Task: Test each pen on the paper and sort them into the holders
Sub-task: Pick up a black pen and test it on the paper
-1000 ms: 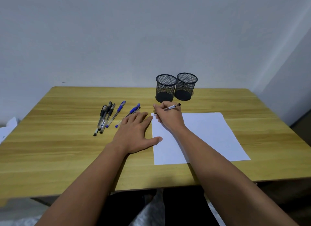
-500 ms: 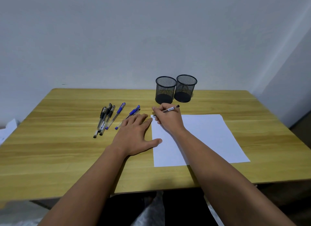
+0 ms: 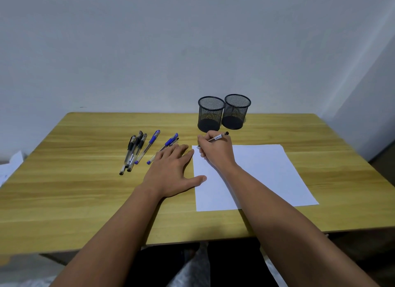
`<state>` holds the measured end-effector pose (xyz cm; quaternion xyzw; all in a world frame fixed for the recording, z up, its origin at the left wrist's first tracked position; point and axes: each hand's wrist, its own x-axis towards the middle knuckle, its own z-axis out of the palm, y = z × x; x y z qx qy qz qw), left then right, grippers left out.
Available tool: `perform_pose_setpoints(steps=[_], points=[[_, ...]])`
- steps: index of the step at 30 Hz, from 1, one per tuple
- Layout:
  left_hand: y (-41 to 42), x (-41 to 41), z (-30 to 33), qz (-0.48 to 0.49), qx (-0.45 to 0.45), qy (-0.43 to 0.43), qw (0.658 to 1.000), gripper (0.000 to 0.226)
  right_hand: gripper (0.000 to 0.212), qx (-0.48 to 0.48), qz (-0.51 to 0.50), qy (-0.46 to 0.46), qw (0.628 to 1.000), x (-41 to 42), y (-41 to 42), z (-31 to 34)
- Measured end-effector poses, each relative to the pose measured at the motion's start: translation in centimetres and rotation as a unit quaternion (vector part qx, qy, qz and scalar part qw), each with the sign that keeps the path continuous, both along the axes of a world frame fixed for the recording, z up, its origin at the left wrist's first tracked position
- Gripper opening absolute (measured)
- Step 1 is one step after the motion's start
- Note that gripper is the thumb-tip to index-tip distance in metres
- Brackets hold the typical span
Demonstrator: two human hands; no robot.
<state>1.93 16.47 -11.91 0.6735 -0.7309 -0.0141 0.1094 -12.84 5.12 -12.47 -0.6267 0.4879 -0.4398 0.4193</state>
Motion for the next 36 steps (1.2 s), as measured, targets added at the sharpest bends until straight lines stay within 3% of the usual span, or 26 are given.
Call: perform_pose_setpoints(steps=[32,36], points=[[-0.08,0.02,-0.19,0.003,-0.009,0.005,1.0,0.097,0.034,0.009,-0.024,-0.016,1.0,-0.03,0.15,0.04],[-0.05,0.02,-0.23,0.002,-0.01,0.008,1.0,0.096,0.044,0.006,-0.029,-0.009,1.0,0.03,0.05,0.02]])
